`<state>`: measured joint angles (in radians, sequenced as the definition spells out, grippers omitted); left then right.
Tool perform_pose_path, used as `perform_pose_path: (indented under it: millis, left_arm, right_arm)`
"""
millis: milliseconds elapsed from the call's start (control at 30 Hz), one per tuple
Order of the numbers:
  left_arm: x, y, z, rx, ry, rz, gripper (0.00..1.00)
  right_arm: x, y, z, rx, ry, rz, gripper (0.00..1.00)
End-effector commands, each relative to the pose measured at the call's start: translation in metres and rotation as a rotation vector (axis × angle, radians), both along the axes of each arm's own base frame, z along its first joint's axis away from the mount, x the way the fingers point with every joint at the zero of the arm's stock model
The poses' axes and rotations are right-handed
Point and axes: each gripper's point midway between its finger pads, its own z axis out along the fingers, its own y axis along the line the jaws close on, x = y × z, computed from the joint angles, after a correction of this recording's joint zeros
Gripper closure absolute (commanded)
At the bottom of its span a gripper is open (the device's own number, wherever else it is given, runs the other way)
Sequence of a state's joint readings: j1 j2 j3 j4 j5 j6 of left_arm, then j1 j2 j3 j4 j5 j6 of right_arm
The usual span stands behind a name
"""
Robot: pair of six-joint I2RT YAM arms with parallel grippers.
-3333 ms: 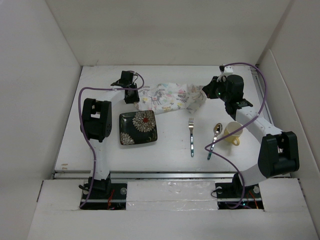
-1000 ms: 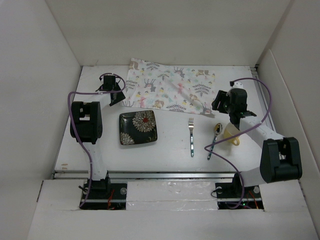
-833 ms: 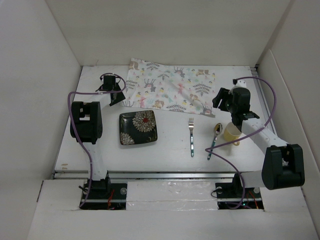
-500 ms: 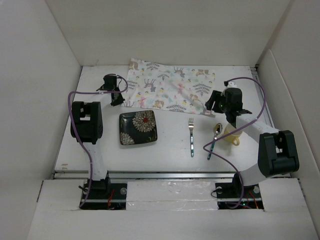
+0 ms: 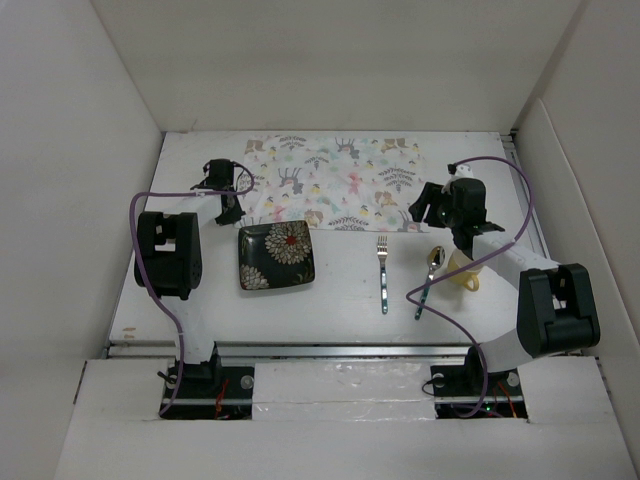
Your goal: Set the dinner table for one person
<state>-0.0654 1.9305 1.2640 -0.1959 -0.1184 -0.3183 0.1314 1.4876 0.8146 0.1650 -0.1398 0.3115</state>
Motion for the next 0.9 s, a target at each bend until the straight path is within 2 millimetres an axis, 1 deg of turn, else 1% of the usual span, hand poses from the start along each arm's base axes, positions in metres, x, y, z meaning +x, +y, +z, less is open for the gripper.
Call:
perform_pose_path:
  millis: [0, 67, 100, 200, 233, 267, 300, 333, 367, 400, 433, 467, 500, 533, 567, 600, 633, 667, 700, 733, 767, 800, 833, 867]
  left_arm:
    - [-0.031, 0.011, 0.001, 0.050, 0.078, 0.016, 1.00]
    - [-0.031, 0.009, 0.002, 0.039, 0.081, 0.016, 1.00]
    - [-0.032, 0.007, 0.002, 0.031, 0.083, 0.011, 1.00]
    - [-0.038, 0.012, 0.006, 0.051, 0.087, 0.019, 1.00]
    - [-0.044, 0.014, 0.002, 0.059, 0.098, 0.025, 1.00]
    - [-0.045, 0.014, 0.003, 0.060, 0.096, 0.033, 1.00]
    - [-0.045, 0.015, 0.004, 0.062, 0.094, 0.035, 1.00]
    - [-0.045, 0.014, 0.005, 0.057, 0.098, 0.036, 1.00]
    - [-0.045, 0.014, 0.006, 0.056, 0.096, 0.037, 1.00]
    - [-0.044, 0.013, 0.011, 0.054, 0.083, 0.037, 0.93]
    - [-0.041, 0.014, 0.017, 0.054, 0.064, 0.042, 0.82]
    - [-0.039, 0.015, 0.023, 0.055, 0.046, 0.057, 0.66]
    - [-0.035, 0.017, 0.043, 0.060, -0.008, 0.071, 0.47]
    - [-0.026, 0.016, 0.057, 0.050, -0.060, 0.074, 0.23]
    - [-0.021, 0.015, 0.075, 0.041, -0.111, 0.078, 0.18]
    - [-0.017, 0.016, 0.106, 0.025, -0.198, 0.105, 0.16]
    - [-0.012, 0.014, 0.126, 0.008, -0.276, 0.106, 0.14]
    - [-0.010, 0.012, 0.148, -0.012, -0.350, 0.101, 0.14]
    - [-0.011, 0.006, 0.194, -0.060, -0.492, 0.087, 0.15]
    - [-0.018, 0.002, 0.206, -0.084, -0.538, 0.071, 0.23]
    - [-0.025, -0.003, 0.225, -0.115, -0.601, 0.053, 0.28]
    - [-0.040, -0.017, 0.269, -0.186, -0.732, -0.017, 0.35]
    - [-0.052, -0.028, 0.268, -0.237, -0.740, -0.060, 0.60]
    - [-0.064, -0.039, 0.281, -0.275, -0.781, -0.108, 0.77]
  right_arm:
    - [0.004, 0.006, 0.033, 0.024, -0.111, 0.023, 0.34]
    - [0.002, 0.006, 0.038, 0.022, -0.120, 0.026, 0.35]
    - [0.001, 0.009, 0.040, 0.018, -0.123, 0.037, 0.35]
    - [-0.002, 0.009, 0.046, 0.012, -0.133, 0.041, 0.38]
    - [-0.003, 0.013, 0.048, 0.015, -0.135, 0.053, 0.39]
    - [-0.004, 0.013, 0.050, 0.014, -0.139, 0.053, 0.39]
    - [-0.006, 0.013, 0.055, 0.016, -0.148, 0.055, 0.43]
    - [-0.009, 0.017, 0.058, 0.014, -0.159, 0.070, 0.48]
    - [-0.009, 0.017, 0.058, 0.014, -0.159, 0.071, 0.48]
    - [-0.011, 0.021, 0.063, 0.011, -0.171, 0.082, 0.59]
    - [-0.013, 0.028, 0.066, 0.012, -0.179, 0.101, 0.68]
    - [-0.015, 0.032, 0.066, 0.010, -0.171, 0.114, 0.73]
    - [-0.017, 0.038, 0.068, 0.002, -0.176, 0.136, 0.85]
    - [-0.020, 0.051, 0.072, 0.005, -0.181, 0.177, 0.93]
    - [-0.024, 0.061, 0.075, 0.009, -0.185, 0.211, 0.99]
    - [-0.028, 0.072, 0.077, 0.019, -0.190, 0.249, 1.00]
    - [-0.035, 0.085, 0.078, 0.034, -0.195, 0.299, 1.00]
    - [-0.046, 0.106, 0.080, 0.051, -0.211, 0.355, 1.00]
    - [-0.053, 0.119, 0.081, 0.076, -0.212, 0.383, 1.00]
    - [-0.061, 0.132, 0.082, 0.096, -0.217, 0.418, 1.00]
    - [-0.067, 0.143, 0.079, 0.111, -0.219, 0.441, 0.92]
    - [-0.081, 0.165, 0.076, 0.145, -0.204, 0.480, 0.81]
    - [-0.087, 0.175, 0.073, 0.168, -0.195, 0.494, 0.68]
    - [-0.089, 0.187, 0.077, 0.204, -0.220, 0.513, 0.46]
